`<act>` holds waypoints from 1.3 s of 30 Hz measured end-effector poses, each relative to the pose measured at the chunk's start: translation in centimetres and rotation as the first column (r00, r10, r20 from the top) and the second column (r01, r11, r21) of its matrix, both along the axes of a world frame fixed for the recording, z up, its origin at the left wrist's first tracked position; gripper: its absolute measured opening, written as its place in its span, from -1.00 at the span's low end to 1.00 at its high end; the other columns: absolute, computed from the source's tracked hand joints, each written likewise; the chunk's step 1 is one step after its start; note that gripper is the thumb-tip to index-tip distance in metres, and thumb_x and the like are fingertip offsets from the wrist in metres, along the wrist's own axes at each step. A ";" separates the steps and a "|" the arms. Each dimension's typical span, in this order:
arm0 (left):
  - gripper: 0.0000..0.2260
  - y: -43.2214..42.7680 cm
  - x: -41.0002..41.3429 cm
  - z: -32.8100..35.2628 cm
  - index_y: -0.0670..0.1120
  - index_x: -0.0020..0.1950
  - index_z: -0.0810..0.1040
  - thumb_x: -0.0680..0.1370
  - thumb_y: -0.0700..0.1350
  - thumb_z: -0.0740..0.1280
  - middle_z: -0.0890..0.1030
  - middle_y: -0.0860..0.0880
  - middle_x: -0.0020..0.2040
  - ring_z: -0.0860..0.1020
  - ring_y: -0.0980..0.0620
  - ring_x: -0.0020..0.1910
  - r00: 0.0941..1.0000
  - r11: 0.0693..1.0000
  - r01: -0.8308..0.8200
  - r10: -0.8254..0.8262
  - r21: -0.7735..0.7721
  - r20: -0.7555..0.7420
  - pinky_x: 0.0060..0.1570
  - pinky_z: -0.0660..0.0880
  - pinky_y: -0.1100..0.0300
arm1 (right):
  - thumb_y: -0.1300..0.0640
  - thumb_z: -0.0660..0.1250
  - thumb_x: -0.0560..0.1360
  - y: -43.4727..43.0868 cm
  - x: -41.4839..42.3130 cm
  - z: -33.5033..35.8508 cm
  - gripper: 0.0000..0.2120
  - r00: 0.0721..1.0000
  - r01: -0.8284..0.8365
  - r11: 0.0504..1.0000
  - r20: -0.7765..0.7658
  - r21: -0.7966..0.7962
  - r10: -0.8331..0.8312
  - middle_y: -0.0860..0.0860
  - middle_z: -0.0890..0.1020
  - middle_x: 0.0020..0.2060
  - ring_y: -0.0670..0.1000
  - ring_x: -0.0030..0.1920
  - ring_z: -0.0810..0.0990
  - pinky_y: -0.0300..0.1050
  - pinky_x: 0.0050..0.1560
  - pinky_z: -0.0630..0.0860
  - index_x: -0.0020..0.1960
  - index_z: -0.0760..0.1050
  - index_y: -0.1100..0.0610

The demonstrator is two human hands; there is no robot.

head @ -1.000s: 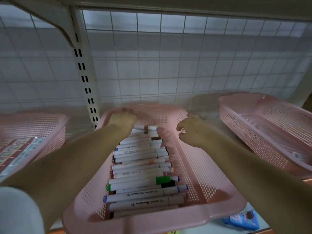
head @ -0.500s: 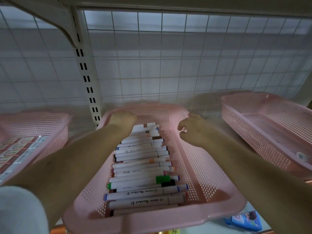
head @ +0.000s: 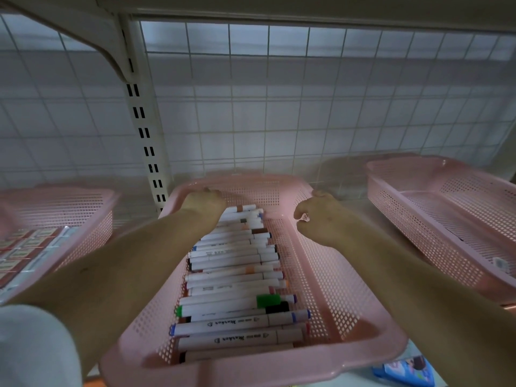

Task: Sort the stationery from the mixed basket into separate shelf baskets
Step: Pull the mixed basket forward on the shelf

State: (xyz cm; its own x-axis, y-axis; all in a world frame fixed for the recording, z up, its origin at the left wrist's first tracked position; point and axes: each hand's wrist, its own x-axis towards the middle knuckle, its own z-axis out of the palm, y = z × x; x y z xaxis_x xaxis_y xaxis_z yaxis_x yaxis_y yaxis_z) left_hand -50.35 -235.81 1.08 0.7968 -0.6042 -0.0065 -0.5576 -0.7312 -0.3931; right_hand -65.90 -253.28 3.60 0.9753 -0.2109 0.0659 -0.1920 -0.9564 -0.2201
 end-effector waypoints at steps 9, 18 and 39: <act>-0.91 0.3 -1.0 0.5 -0.12 -0.06 0.49 0.50 -0.16 0.21 0.54 -0.05 -0.04 0.49 0.01 -0.15 0.995 0.994 0.029 -0.039 -0.103 -0.097 -0.22 0.44 0.17 | 0.16 0.20 0.54 -0.1 0.1 -0.1 -0.68 1.000 -0.002 1.000 0.005 0.004 0.002 -0.01 0.41 0.36 -0.04 0.50 0.03 -0.10 0.39 0.17 0.28 0.46 0.07; -0.74 0.3 -0.7 0.7 -0.08 0.19 0.50 0.53 -0.14 0.18 0.53 -0.03 0.12 0.51 0.00 0.05 0.997 0.993 0.044 -0.051 -0.113 -0.054 -0.10 0.49 0.15 | 0.16 0.19 0.53 0.1 0.3 -0.1 -0.67 0.999 0.011 0.998 -0.042 -0.066 -0.014 0.06 0.41 0.35 0.00 0.49 0.08 -0.06 0.38 0.24 0.28 0.45 0.06; -0.52 16.4 -10.4 7.1 -0.19 0.28 0.49 0.42 -0.08 0.11 0.56 -0.18 0.19 0.53 -0.17 0.16 0.980 0.888 0.177 -0.121 -0.424 0.156 0.16 0.43 0.04 | 0.13 0.16 0.56 11.4 1.0 5.3 -0.55 0.850 -0.472 0.824 0.087 -0.314 0.520 0.08 0.33 0.36 0.09 0.36 0.29 -0.07 0.35 0.24 0.44 0.26 0.07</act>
State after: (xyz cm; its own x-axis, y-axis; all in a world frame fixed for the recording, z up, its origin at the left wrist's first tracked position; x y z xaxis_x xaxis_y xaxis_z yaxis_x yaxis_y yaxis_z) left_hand -60.76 -219.45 8.13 0.6745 -0.6361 0.3748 -0.6422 -0.7559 -0.1272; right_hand -64.88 -241.86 8.88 0.9127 0.3486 0.2134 0.3404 -0.9373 0.0752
